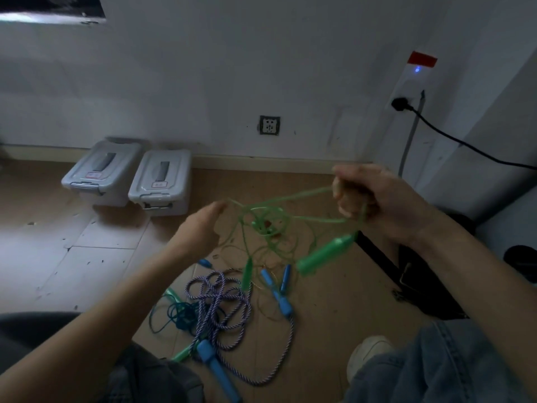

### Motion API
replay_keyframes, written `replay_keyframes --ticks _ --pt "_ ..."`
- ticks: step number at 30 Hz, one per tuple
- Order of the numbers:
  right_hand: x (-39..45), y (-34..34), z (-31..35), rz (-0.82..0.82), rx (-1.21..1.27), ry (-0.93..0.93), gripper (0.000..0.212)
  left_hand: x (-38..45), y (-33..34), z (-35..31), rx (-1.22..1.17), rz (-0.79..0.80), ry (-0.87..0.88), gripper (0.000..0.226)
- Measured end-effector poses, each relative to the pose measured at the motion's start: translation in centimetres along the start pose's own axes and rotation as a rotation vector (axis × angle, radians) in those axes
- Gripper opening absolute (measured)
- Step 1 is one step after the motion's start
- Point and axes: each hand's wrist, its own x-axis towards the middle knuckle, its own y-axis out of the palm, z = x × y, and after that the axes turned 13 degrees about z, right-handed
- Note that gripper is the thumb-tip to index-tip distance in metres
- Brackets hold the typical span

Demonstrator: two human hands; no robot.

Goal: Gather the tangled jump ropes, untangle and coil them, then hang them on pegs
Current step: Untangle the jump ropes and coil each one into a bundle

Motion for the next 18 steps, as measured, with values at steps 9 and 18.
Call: replay_keyframes --ticks 9,18 --pt "1.2 2.8 -2.8 0.042 -0.798 0.273 0.031 -3.3 -2.8 -6.0 -0.753 0.199 0.348 0.070" --pt "1.8 5.4 -4.4 0.111 -0.426 0.236 0.020 -3.9 -3.9 -7.0 -0.965 0.470 0.453 0.043"
